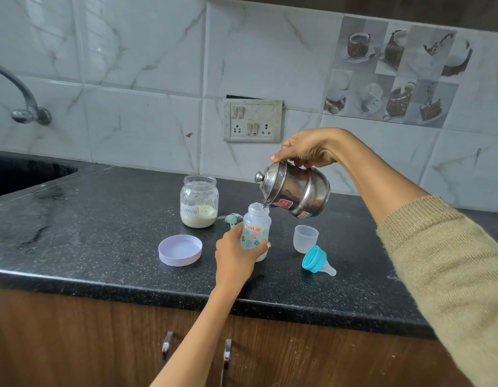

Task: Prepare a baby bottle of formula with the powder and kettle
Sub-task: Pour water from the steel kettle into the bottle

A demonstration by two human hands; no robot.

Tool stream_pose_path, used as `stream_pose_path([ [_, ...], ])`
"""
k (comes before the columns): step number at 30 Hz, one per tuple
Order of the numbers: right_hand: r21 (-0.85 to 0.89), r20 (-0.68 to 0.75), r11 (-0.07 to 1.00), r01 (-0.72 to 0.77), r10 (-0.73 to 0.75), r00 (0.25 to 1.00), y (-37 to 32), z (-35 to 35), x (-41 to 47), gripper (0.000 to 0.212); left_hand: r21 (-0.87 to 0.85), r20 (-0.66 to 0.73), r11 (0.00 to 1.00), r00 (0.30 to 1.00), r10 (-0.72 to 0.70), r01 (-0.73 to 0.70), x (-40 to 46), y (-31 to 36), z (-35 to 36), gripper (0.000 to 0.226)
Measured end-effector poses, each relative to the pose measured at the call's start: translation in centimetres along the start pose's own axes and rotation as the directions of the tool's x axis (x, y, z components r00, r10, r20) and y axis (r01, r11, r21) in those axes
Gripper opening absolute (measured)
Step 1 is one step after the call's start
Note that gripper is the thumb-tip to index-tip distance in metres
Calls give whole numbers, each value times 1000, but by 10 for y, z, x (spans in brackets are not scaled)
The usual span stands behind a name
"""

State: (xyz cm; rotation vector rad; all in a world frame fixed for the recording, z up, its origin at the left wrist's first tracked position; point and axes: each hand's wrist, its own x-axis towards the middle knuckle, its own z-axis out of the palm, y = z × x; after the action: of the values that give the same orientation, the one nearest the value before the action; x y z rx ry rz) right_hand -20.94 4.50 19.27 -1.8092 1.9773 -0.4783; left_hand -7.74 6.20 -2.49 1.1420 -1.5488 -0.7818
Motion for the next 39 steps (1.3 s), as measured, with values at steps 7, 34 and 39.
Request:
stream_pose_path([
  [7,-1,4,1000,-2,2,1000,0,0,1,31,8,-2,1000,1000,-4,4,0,-1,0,57],
  [34,-23,19,1000,-10,11,1000,-1,-3,3,29,-8,-2,1000,1000,7,-7,-1,1,-1,48],
  [39,-22,22,1000,-11,11,1000,-1,-3,4,30,-4,-1,1000,1000,12,-12,-1,1,-1,47],
])
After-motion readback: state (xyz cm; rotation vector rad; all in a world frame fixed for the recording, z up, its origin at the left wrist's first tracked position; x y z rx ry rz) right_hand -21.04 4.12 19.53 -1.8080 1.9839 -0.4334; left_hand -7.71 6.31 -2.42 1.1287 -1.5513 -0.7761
